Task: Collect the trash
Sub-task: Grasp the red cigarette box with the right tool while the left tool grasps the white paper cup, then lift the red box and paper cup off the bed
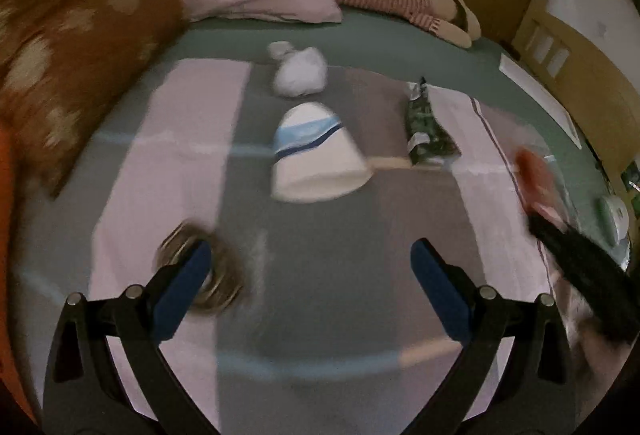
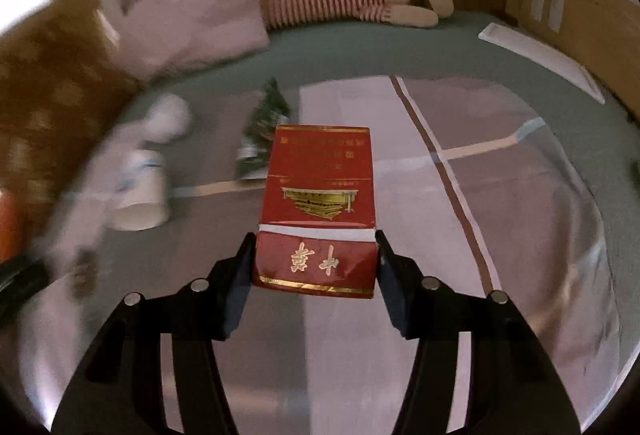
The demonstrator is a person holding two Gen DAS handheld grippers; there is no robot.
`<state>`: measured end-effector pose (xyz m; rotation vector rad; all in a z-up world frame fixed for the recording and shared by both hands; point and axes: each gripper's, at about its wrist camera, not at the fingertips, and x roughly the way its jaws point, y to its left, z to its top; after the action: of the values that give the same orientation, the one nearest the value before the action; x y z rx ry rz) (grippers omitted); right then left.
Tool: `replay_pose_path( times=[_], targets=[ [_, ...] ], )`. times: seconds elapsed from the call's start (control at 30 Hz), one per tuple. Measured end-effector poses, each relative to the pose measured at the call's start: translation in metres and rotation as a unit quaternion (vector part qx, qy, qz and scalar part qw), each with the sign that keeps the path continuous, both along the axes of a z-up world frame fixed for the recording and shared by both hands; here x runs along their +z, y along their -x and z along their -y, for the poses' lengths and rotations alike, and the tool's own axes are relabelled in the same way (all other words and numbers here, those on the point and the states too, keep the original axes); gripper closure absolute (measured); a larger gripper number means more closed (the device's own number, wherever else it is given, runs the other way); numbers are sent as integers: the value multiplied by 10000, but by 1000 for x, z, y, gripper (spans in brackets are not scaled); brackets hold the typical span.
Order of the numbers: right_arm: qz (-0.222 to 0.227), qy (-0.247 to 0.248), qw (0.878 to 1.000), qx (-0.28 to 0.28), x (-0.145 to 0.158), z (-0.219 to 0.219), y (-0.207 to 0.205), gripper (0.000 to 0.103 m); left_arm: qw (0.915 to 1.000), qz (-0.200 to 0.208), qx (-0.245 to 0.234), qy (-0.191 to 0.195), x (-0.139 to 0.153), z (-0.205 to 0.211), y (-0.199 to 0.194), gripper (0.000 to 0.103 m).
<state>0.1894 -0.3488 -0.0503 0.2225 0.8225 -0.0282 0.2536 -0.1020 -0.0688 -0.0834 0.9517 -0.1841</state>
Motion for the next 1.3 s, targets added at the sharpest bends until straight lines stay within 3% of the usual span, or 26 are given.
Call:
replay_pose_path(
  times=[0.07,0.23,0.47,0.5,0.53,0.63,0.7,0.9,1.03,1.13,1.3],
  targets=[
    [236,-478,9986,44,27,3,31,46,9999,-86,2,-87,-7,12,-29,4],
    [840,-793,9926,374,69,-19,90,46,9990,-369,147,-210,-32,24,-85,4],
    [844,-725,9897,905,71,-51,84,46,9952,-908,122,-329,-72,35,-129,4],
    [838,-715,9895,932,71,-53,83,46,9948,-976,107,-274,-76,34,-129,13],
    [837,-680,9895,962,71,-55,83,46,9948,-990,80,-242,-79,34,-127,16],
    [833,-509,9902,998,70,-58,83,46,9963,-815,-54,-268,-72,33,-112,31],
    [811,-477,9905,997,68,-57,83,46,9969,-753,-204,-67,-58,29,-90,32],
    [720,-63,9925,990,64,-64,85,46,9973,94,-689,-215,22,11,27,31],
    [816,113,9912,1040,73,-74,98,46,9945,741,-672,-322,67,-7,112,30],
    [928,187,9893,1111,80,-84,117,46,9921,1143,-435,-289,85,-23,159,30],
    [901,306,9881,1207,74,-101,145,46,9926,1207,-108,16,84,-45,199,29]
  ],
)
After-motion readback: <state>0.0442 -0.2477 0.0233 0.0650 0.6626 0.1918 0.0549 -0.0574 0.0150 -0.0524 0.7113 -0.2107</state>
